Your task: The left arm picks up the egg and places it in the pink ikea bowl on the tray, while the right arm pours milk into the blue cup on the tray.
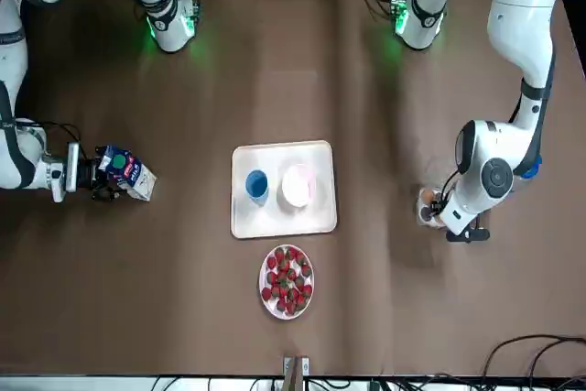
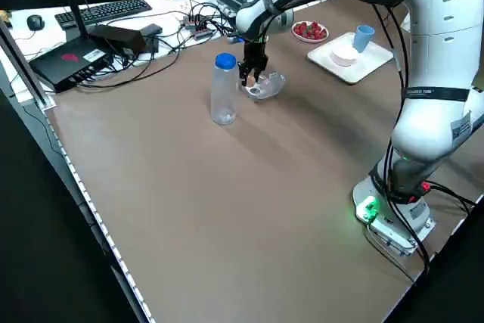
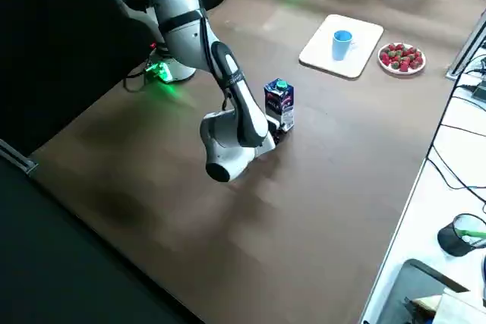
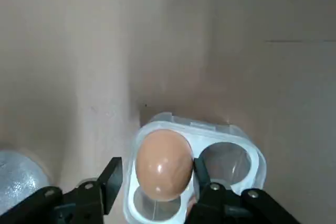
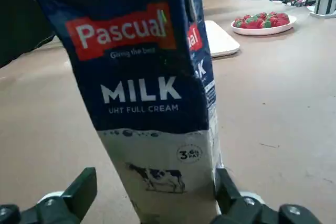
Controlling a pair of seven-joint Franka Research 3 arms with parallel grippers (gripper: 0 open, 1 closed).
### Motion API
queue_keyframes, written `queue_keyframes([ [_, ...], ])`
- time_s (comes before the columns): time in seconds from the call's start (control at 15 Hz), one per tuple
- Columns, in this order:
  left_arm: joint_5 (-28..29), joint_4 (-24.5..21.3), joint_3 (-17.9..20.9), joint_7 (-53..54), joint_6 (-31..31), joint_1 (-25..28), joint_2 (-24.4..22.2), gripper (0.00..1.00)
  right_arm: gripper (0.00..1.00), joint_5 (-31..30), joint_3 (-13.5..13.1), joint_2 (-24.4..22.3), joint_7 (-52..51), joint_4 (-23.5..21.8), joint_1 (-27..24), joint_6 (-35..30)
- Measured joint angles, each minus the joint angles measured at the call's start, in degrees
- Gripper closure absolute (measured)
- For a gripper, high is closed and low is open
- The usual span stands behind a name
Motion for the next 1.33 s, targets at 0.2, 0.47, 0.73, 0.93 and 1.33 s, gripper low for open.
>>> queue_keyframes([
  [0.2, 0.0, -0.4, 0.0, 0.0, 0.0, 0.0, -0.1, 0.41, 0.01, 0.0, 0.2, 0.0, -0.1, -0.2, 0.0, 0.0],
  [0.47, 0.0, -0.6, 0.0, 0.0, 0.0, 0.0, -0.1, 0.41, 0.01, 0.1, 0.4, 0.2, -0.1, -0.2, 0.2, 0.7],
  [0.73, 0.0, -0.5, 0.0, 0.0, 0.0, 0.0, -0.2, 0.41, 0.01, 1.0, 0.5, 0.4, -0.1, -0.2, 0.9, 1.3],
  [0.93, 0.0, -0.4, -0.1, 0.0, 0.1, 0.0, -0.2, 0.41, 0.01, 1.0, 0.6, 0.5, -0.1, -0.2, 1.2, 1.5],
  [1.33, 0.0, 0.0, -0.2, 0.0, 0.6, -0.1, -0.2, 0.41, 0.07, 1.1, 0.6, 0.5, -0.1, -0.2, 1.2, 1.8],
])
